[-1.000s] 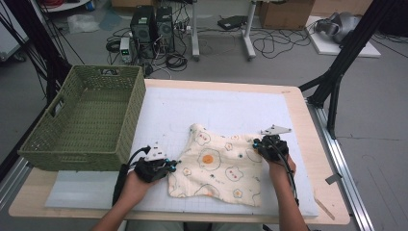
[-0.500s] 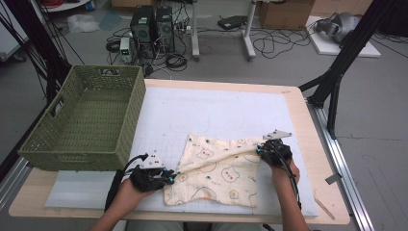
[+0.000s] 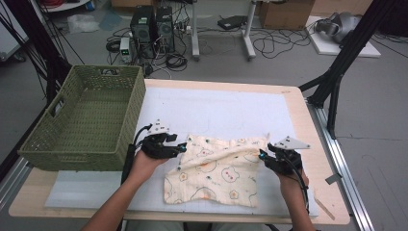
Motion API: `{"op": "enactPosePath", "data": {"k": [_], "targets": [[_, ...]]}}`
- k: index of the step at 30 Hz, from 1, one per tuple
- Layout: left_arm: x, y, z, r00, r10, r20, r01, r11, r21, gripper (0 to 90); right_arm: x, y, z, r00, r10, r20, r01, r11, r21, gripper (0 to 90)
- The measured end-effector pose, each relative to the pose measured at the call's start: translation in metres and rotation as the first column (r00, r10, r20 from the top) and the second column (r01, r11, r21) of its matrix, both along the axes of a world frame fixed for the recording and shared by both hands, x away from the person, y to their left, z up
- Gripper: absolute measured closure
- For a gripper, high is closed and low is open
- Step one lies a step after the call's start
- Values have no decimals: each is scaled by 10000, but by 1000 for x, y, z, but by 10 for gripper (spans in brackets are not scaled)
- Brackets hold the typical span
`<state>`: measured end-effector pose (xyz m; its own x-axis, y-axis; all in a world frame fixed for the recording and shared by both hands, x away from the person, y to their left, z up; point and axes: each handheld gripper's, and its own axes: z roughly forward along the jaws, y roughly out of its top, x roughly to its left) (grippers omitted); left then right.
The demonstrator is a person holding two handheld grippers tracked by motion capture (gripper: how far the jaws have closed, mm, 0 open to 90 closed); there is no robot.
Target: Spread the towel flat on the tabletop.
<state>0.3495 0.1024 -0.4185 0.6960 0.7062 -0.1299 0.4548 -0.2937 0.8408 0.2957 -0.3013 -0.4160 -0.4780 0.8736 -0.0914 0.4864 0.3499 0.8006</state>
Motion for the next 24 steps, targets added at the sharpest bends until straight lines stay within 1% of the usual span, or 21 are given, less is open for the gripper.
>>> {"op": "enactPosePath", "data": {"k": [1, 2, 4, 8, 10, 12, 13, 14, 15, 17, 18, 19, 20, 21, 22, 23, 24], "targets": [[4, -4, -1, 10000, -7, -35, 7, 9999, 130, 443, -2, -1, 0, 10000, 47, 31, -47, 10000, 20, 579], [8, -7, -2, 10000, 5, 37, -6, 9999, 123, 443, -4, -1, -1, 10000, 50, 17, -50, 10000, 72, 576], [17, -17, -7, 9999, 47, -140, -42, 9993, 377, 431, -8, -2, -1, 9998, 190, 38, -191, 9997, 151, 564], [29, -31, -14, 9996, 99, -268, -82, 9980, 627, 413, -12, -3, 1, 9996, 226, 148, -231, 9991, 352, 535], [32, -37, -19, 9996, 147, -231, -131, 9974, 703, 412, -13, -4, 3, 9995, 200, 230, -212, 9984, 515, 508], [35, -43, -24, 9989, 69, -464, -16, 9938, 1116, 413, -14, -5, 4, 9995, 75, 295, -95, 9975, 705, 454], [36, -46, -27, 9990, -7, -455, 69, 9909, 1348, 417, -14, -6, 4, 9994, 58, 330, -83, 9969, 782, 437], [36, -47, -29, 9990, -26, -435, 91, 9890, 1479, 428, -14, -7, 5, 9994, 20, 339, -49, 9964, 846, 417], [36, -49, -30, 9997, -97, -215, 131, 9860, 1660, 430, -14, -7, 5, 9994, -26, 352, -5, 9962, 874, 401], [35, -51, -30, 9999, -123, -87, 136, 9849, 1723, 447, -14, -10, 5, 9993, -107, 346, 71, 9949, 1007, 378], [35, -50, -30, 9998, -192, -53, 198, 9850, 1716, 468, -14, -10, 5, 9993, -149, 332, 113, 9943, 1063, 375], [35, -49, -29, 9992, -386, -33, 386, 9858, 1632, 535, -13, -11, 4, 9993, -151, 341, 113, 9940, 1092, 370], [35, -49, -29, 9989, -468, -4, 462, 9848, 1675, 664, -13, -11, 4, 9994, -167, 300, 133, 9939, 1096, 368], [36, -48, -29, 9986, -538, 2, 530, 9849, 1648, 750, -13, -11, 4, 9994, -165, 301, 130, 9938, 1106, 368], [37, -47, -29, 9988, -492, -4, 485, 9845, 1683, 832, -13, -11, 4, 9995, -111, 309, 77, 9941, 1085, 368], [40, -45, -28, 9995, -330, 19, 322, 9846, 1719, 851, -13, -10, 3, 9995, -123, 291, 91, 9941, 1080, 368], [43, -42, -27, 9999, 51, 134, -75, 9825, 1862, 857, -13, -10, 3, 9996, -100, 260, 72, 9944, 1058, 368]]}}
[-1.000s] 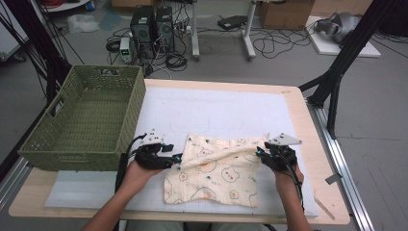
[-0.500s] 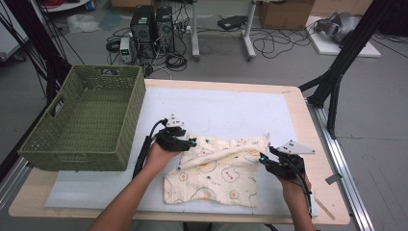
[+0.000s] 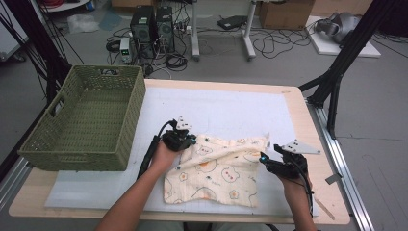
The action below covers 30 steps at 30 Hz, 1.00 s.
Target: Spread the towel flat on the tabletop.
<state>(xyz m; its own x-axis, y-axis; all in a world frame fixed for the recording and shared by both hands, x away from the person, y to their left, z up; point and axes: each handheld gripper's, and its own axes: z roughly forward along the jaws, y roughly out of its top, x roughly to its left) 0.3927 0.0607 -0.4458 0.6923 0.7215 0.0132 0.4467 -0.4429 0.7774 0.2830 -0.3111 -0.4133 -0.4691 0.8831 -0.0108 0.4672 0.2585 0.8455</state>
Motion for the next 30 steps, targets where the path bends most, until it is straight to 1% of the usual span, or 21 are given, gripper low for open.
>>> {"op": "enactPosePath", "data": {"k": [2, 3, 5, 6, 8, 9, 11, 13, 14, 15, 16, 17, 19, 20, 21, 23, 25, 26, 27, 29, 30], "targets": [[7, 9, 0, 9974, 714, 38, -713, 9974, -84, 861, 0, 1, -1, 10000, 19, -12, -19, 10000, -54, 369], [11, 17, 0, 9929, 1192, 53, -1191, 9928, -137, 862, 0, 2, -2, 10000, 25, -48, -25, 10000, -37, 369], [17, 31, 1, 9830, 1833, 101, -1831, 9829, -219, 864, 1, 3, -3, 10000, 55, -68, -55, 10000, -42, 369], [18, 36, 2, 9790, 2034, 89, -2031, 9787, -313, 865, 2, 4, -4, 9999, 99, -52, -100, 9999, -66, 370], [21, 47, 1, 9680, 2509, 44, -2503, 9666, -546, 865, 3, 6, -5, 9999, 129, 10, -129, 9999, -88, 370], [23, 52, 1, 9629, 2698, 20, -2693, 9615, -557, 865, 4, 7, -6, 9999, 156, 6, -156, 9998, -118, 369], [25, 56, 0, 9629, 2696, -74, -2697, 9618, -474, 863, 6, 10, -8, 9997, 241, -63, -242, 9996, -136, 370], [25, 58, -1, 9628, 2697, -177, -2703, 9610, -589, 839, 7, 14, -10, 9993, 338, -170, -342, 9991, -253, 374], [25, 59, 0, 9625, 2699, -268, -2711, 9597, -740, 791, 8, 16, -11, 9990, 393, -213, -399, 9988, -289, 381], [25, 60, 0, 9598, 2786, -332, -2805, 9555, -913, 691, 9, 18, -12, 9988, 434, -239, -441, 9986, -305, 394], [24, 61, 2, 9610, 2737, -396, -2764, 9556, -1017, 636, 10, 20, -13, 9988, 418, -257, -425, 9987, -265, 403], [23, 61, 2, 9631, 2660, -412, -2690, 9573, -1062, 605, 12, 21, -13, 9987, 424, -290, -429, 9990, -147, 430], [19, 62, 6, 9660, 2568, -281, -2584, 9604, -1044, 551, 15, 25, -15, 9979, 519, -397, -517, 9986, 53, 453], [16, 63, 7, 9663, 2564, -224, -2573, 9599, -1116, 536, 17, 28, -16, 9973, 604, -426, -604, 9982, 12, 470], [14, 65, 8, 9666, 2557, -180, -2561, 9606, -1082, 527, 18, 33, -18, 9962, 694, -533, -702, 9975, -125, 484], [11, 68, 9, 9656, 2592, -206, -2598, 9593, -1109, 497, 24, 42, -22, 9942, 842, -670, -879, 9947, -542, 495], [8, 70, 9, 9658, 2573, -309, -2592, 9593, -1119, 488, 30, 48, -25, 9926, 871, -846, -925, 9938, -610, 516], [7, 71, 8, 9678, 2463, -523, -2505, 9627, -1025, 486, 34, 50, -26, 9926, 863, -855, -919, 9937, -636, 520], [7, 71, 8, 9693, 2379, -616, -2431, 9648, -1000, 479, 38, 53, -27, 9929, 755, -921, -805, 9954, -525, 528], [4, 69, 8, 9755, 2078, -729, -2123, 9753, -604, 490, 46, 55, -28, 9929, 655, -990, -702, 9965, -445, 560], [4, 67, 8, 9758, 2044, -780, -2093, 9760, -606, 498, 51, 57, -29, 9934, 514, -1023, -567, 9972, -496, 568]]}}
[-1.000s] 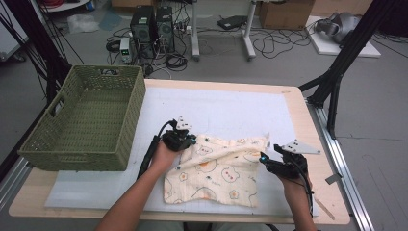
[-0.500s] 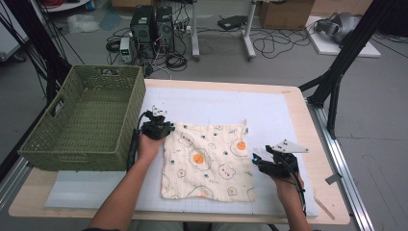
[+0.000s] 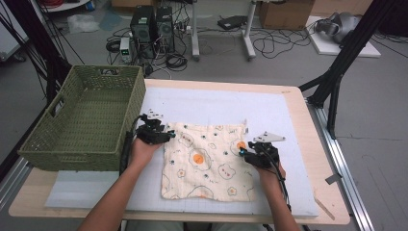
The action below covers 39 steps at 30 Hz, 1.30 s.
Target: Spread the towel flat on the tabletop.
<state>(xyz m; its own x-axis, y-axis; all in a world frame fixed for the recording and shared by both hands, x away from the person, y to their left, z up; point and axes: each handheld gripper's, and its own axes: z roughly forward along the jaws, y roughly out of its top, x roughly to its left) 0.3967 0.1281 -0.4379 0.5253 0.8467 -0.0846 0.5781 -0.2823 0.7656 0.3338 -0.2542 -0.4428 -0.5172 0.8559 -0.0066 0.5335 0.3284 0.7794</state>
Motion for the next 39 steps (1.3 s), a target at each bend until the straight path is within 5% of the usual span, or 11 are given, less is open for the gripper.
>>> {"op": "enactPosePath", "data": {"k": [4, 6, 8, 10, 20, 22, 27, 30, 32, 35, 39], "targets": [[0, -5, -3, 9996, -245, -172, 248, 9995, 202, 522, 16, 3, -6, 9989, -340, -334, 335, 9993, -151, 588], [-1, -7, -4, 9994, -311, -116, 316, 9984, 464, 557, 20, 1, -7, 9982, -370, -469, 385, 9988, 308, 701], [-1, -8, -4, 9980, -631, -4, 629, 9956, 687, 777, 22, 1, -5, 9981, -167, -601, 179, 9997, 193, 851], [-2, -12, -3, 9981, -606, 71, 597, 9940, 919, 860, 25, 5, -2, 9984, -232, -507, 211, 9989, -422, 871], [6, -34, -8, 9959, 6, 906, -99, 9948, 1018, 867, 32, -6, -5, 9842, -1752, 259, 1771, 9762, -1252, 874], [6, -34, -9, 9954, -25, 953, -59, 9961, 879, 848, 33, -7, -5, 9841, -1748, 311, 1773, 9764, -1231, 867], [2, -27, -8, 9960, 11, 897, -81, 9969, 784, 562, 26, -12, -2, 9922, -1223, 228, 1234, 9910, -525, 666], [-1, -21, -5, 9988, -134, 481, 111, 9989, 465, 461, 18, -13, 2, 9945, -861, 605, 900, 9938, -656, 609], [-4, -20, -2, 9988, -222, 445, 214, 9996, 165, 445, 10, -15, 4, 9947, -666, 780, 719, 9951, -671, 561], [-14, -21, 1, 9949, -264, 969, 280, 9995, -152, 455, 1, -18, 8, 9956, -428, 838, 465, 9980, -426, 482], [-27, -19, 2, 9942, -539, 931, 566, 9981, -261, 460, -17, -25, 11, 9951, -329, 933, 356, 9990, -276, 432]]}}
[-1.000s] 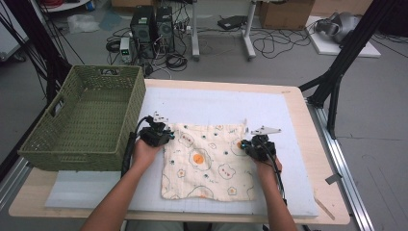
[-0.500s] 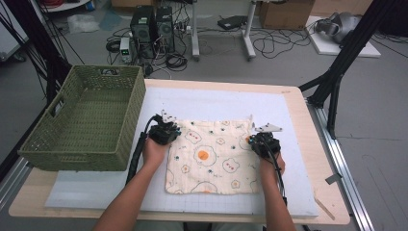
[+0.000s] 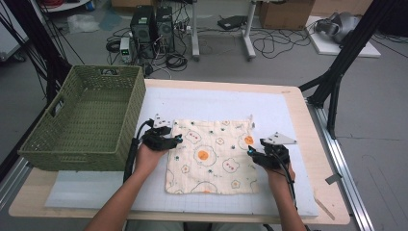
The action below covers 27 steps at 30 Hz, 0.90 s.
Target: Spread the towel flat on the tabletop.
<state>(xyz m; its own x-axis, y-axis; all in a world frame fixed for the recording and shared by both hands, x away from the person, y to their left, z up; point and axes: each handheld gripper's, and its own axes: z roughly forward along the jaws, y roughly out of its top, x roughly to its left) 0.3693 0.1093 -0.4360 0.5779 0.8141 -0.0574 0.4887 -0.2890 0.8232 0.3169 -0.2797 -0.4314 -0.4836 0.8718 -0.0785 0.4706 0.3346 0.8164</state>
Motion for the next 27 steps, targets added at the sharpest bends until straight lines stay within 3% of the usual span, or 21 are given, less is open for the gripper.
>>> {"op": "enactPosePath", "data": {"k": [5, 9, 14, 19, 22, 25, 27], "targets": [[-19, 3, 1, 9989, -458, -93, 457, 9989, -99, 461, -23, -10, -2, 9999, 149, -37, -149, 9999, 1, 418], [-33, 8, 1, 9984, -555, -41, 554, 9983, -199, 459, -39, -9, -6, 9984, 499, -255, -501, 9987, -71, 471], [-49, 16, -2, 9976, -690, -100, 687, 9972, -307, 471, -49, -4, -7, 9935, 980, -571, -964, 9949, 300, 438], [-60, 21, -13, 9950, -839, -538, 822, 9961, -328, 502, -50, 6, -15, 9868, 1235, -1044, -1226, 9923, 143, 497], [-65, 18, -15, 9918, -1146, -564, 1142, 9934, -105, 561, -48, 7, -19, 9854, 1193, -1219, -1161, 9927, 326, 529], [-69, 14, -14, 9884, -1472, -360, 1488, 9879, 448, 812, -49, 7, -19, 9839, 1236, -1290, -1189, 9919, 437, 600], [-67, 16, -13, 9895, -1382, -429, 1399, 9893, 402, 859, -50, 9, -19, 9818, 1338, -1349, -1286, 9906, 466, 687]]}}
